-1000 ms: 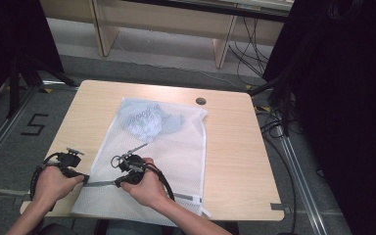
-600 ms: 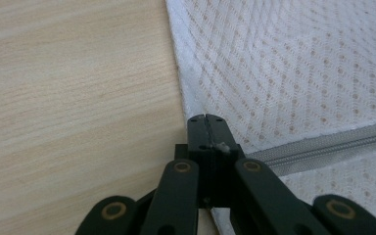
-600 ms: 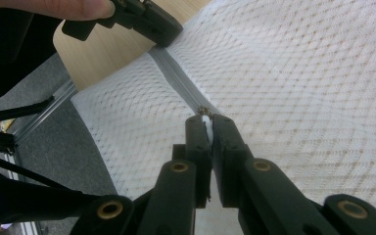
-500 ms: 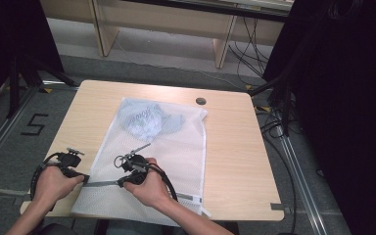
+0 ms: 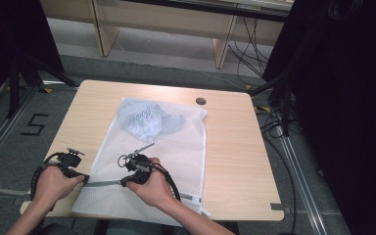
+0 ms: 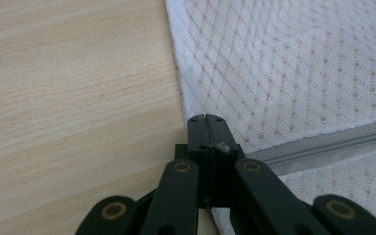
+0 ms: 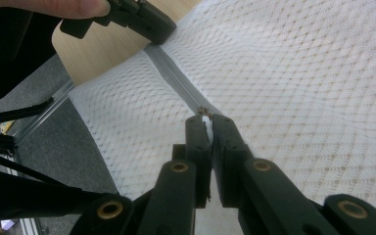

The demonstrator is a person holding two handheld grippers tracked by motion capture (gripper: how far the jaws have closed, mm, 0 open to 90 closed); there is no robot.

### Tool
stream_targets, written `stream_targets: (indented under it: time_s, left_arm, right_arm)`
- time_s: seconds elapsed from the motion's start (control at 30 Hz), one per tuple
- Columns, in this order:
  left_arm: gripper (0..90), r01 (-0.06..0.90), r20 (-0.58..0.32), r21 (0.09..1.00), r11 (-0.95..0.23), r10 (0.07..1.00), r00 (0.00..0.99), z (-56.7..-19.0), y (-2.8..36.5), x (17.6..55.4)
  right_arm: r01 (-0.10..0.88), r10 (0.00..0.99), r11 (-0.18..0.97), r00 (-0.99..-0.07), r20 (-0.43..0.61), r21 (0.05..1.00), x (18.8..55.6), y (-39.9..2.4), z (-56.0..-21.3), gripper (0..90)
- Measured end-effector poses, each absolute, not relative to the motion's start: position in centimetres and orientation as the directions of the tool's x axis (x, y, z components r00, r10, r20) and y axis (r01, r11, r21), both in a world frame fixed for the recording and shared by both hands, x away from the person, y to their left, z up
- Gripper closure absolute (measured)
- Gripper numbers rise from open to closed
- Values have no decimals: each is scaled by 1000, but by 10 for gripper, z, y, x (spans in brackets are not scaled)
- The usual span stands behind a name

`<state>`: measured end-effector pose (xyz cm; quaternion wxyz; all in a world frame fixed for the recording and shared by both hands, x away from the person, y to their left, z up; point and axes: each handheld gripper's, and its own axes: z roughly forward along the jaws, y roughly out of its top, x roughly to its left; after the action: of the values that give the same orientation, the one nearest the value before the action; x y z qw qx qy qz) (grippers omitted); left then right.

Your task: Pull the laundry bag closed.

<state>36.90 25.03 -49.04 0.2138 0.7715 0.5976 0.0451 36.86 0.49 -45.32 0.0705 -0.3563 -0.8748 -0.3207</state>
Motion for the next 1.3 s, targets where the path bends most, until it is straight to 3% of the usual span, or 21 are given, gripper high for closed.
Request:
stream_targets:
  time_s: [1.3]
  left_arm:
    - [898,904,-180,378,-200,942,284,-490,250,369]
  right_arm:
    - [666,579,546,-738,346,508,366,-15,-450,871]
